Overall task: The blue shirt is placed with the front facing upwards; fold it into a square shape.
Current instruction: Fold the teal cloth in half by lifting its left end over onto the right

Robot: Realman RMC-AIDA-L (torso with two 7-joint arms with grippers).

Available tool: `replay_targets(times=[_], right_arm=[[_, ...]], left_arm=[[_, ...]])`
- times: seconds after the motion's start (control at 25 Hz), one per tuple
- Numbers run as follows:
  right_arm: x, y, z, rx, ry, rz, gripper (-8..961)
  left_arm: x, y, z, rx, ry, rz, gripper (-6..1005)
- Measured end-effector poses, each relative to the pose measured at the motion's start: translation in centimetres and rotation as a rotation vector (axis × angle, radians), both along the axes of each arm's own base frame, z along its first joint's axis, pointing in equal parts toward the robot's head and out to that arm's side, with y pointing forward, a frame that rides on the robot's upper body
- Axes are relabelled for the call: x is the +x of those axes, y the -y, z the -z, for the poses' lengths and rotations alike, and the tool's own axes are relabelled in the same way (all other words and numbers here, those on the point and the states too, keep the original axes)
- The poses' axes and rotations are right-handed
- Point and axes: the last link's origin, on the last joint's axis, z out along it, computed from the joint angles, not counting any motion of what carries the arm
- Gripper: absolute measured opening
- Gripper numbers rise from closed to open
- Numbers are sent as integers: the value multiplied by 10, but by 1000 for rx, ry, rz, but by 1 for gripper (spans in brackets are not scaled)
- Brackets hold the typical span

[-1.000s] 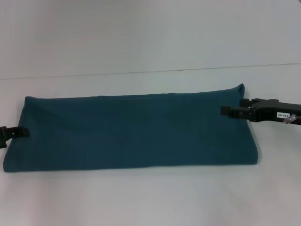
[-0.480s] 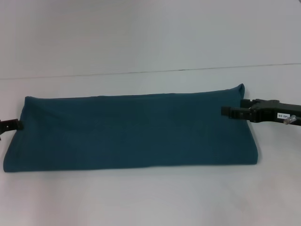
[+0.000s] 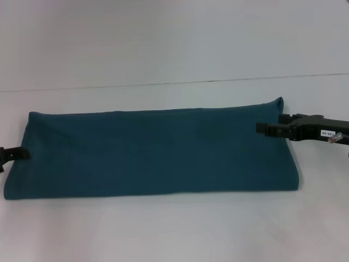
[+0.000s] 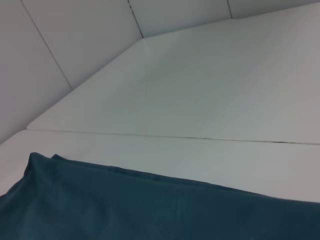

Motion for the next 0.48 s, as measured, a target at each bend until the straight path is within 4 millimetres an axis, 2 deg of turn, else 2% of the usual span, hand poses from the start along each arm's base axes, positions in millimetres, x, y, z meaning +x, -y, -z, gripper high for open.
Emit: replay_targets(times=[0.48], right_arm=[[0, 0, 0, -1, 1, 0, 945]], left_arm=[[3, -3, 6, -13, 4, 2, 860]])
